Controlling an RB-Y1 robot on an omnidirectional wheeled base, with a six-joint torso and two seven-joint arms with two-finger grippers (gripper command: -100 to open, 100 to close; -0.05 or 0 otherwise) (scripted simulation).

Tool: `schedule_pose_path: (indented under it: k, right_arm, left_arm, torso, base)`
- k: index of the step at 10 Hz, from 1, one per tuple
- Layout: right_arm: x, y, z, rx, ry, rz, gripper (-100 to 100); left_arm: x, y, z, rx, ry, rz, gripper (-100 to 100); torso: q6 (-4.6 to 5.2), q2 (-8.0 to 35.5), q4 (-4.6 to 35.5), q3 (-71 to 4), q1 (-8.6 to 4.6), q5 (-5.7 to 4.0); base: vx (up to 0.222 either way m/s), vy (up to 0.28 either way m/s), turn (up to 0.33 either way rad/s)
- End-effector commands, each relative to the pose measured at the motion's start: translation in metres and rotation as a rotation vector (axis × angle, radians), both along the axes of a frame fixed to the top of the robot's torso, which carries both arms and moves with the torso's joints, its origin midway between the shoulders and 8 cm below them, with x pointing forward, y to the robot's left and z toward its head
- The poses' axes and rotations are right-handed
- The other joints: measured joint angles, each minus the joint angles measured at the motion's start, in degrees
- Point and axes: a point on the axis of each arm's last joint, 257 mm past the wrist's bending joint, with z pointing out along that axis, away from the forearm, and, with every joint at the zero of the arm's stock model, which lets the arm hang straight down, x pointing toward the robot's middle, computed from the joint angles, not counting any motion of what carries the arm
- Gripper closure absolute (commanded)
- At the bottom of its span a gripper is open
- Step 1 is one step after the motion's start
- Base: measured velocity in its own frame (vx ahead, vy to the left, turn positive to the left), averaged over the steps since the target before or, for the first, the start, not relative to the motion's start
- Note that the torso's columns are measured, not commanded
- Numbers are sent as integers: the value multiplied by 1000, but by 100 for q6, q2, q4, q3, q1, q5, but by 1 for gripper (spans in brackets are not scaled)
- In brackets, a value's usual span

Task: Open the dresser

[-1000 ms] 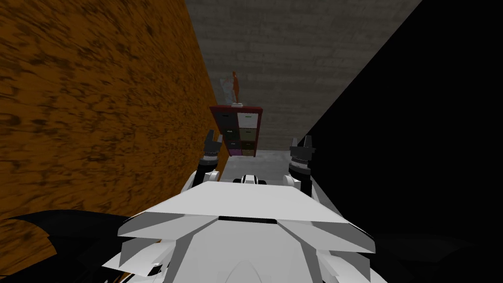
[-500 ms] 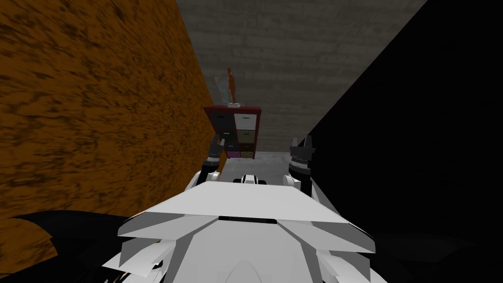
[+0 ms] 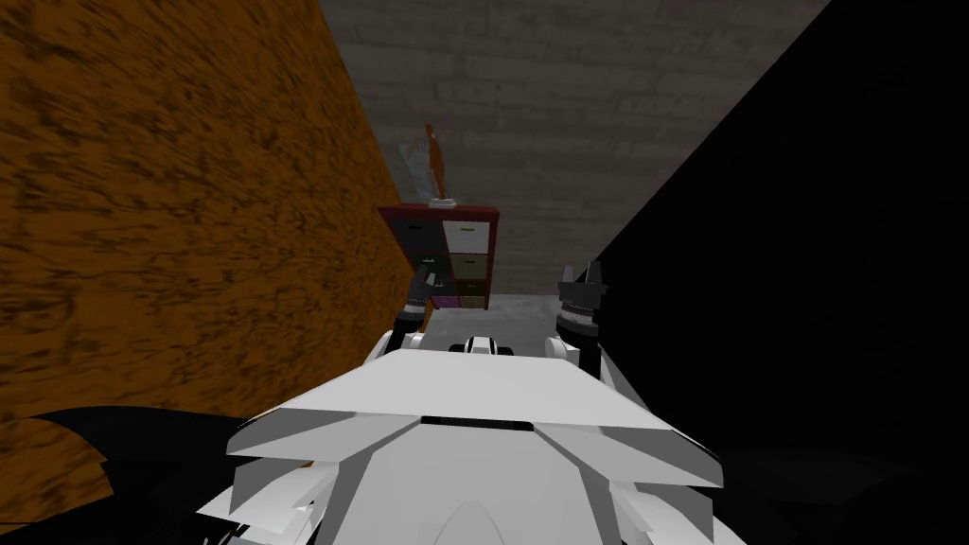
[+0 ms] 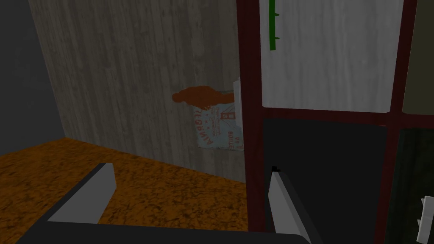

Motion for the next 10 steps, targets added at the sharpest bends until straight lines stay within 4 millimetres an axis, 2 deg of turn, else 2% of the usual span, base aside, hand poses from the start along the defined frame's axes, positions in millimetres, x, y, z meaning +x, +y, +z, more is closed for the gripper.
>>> schedule_pose_path:
  k: [1,10]
  right_arm:
    - [0,0,0,0,0,0,0]
    - [0,0,0,0,0,0,0]
  left_arm:
    - [5,4,-20,-3,34,8,-100]
    - [18,19,-92,2,161,34,-100]
  torso:
    - [0,-3,-1,-2,1,0]
    - [0,-5,-2,-4,-6,-2]
  base:
    - [128,-17,-12]
    - [111,-31,-14]
